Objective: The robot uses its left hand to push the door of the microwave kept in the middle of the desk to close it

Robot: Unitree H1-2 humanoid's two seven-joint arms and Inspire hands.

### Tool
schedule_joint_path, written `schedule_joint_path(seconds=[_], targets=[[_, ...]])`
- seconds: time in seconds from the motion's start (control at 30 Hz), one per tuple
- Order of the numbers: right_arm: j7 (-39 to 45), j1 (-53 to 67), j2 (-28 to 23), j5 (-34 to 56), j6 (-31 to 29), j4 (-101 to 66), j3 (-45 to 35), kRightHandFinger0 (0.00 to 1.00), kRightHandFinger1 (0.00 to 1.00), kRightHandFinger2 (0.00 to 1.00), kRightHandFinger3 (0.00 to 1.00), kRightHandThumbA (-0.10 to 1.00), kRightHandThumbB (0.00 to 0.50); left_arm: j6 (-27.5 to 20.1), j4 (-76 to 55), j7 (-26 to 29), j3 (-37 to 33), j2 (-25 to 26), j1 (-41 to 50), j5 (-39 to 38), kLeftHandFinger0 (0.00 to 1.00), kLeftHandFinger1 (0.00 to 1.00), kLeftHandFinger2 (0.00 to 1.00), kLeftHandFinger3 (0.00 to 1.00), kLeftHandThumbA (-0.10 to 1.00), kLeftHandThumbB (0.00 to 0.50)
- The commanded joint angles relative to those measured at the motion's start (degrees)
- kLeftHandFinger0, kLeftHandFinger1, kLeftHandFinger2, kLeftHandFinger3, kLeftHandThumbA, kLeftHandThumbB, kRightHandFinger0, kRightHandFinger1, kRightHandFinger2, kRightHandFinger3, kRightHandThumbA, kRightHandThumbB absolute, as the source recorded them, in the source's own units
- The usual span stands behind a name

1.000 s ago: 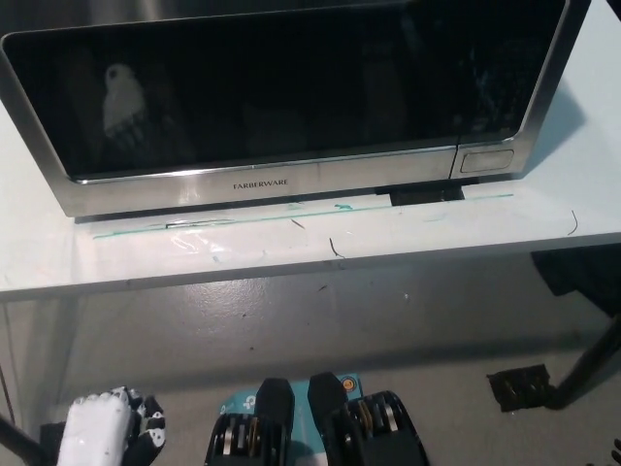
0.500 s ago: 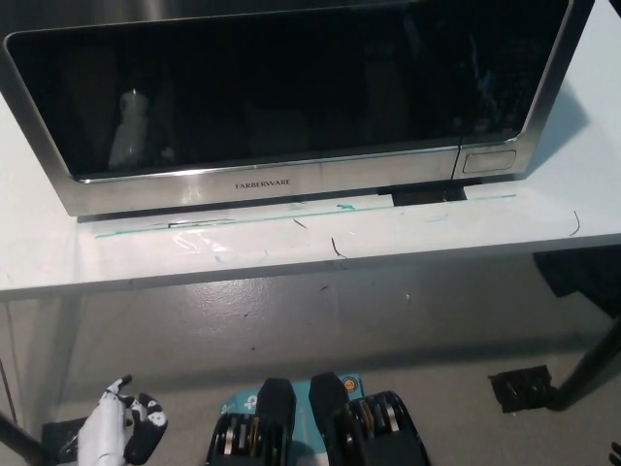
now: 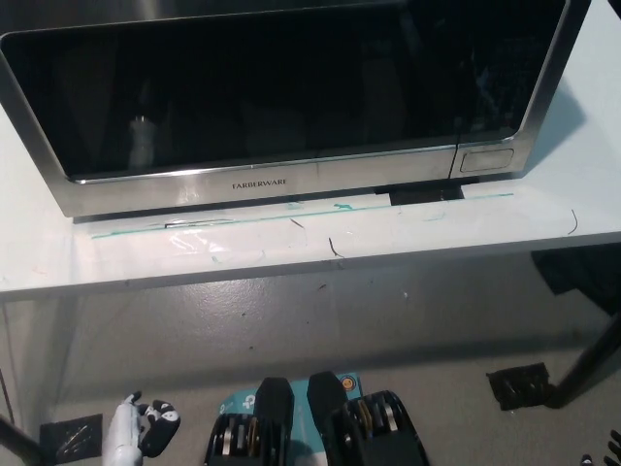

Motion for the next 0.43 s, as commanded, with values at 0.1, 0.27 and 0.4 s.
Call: schedule_joint_path(seconds=[0.1,0.27,0.4], targets=[[-0.8,-1.1,-1.3,1.0,-2.2,0.0,-0.6,0.96,0.96,1.00,1.00,0.43,0.083,0.3,1.3,-2.1,-1.8,1.4,-1.2,-3.7,0.83,1.00,1.00,1.00,-0.10,0.000],[-0.8,-1.1,-1.3,1.0,-2.2,0.0,-0.6,0.96,0.96,1.00,1.00,0.43,0.083,2.8,1.4,-2.7,-2.9,1.8,-1.6,-4.4,0.86,1.00,1.00,1.00,-0.09,0.000],[-0.8,-1.1,-1.3,1.0,-2.2,0.0,-0.6,0.96,0.96,1.00,1.00,0.43,0.083,7.0,-2.4,-6.8,-6.0,3.0,-0.6,-3.8,1.00,1.00,1.00,1.00,-0.10,0.000]])
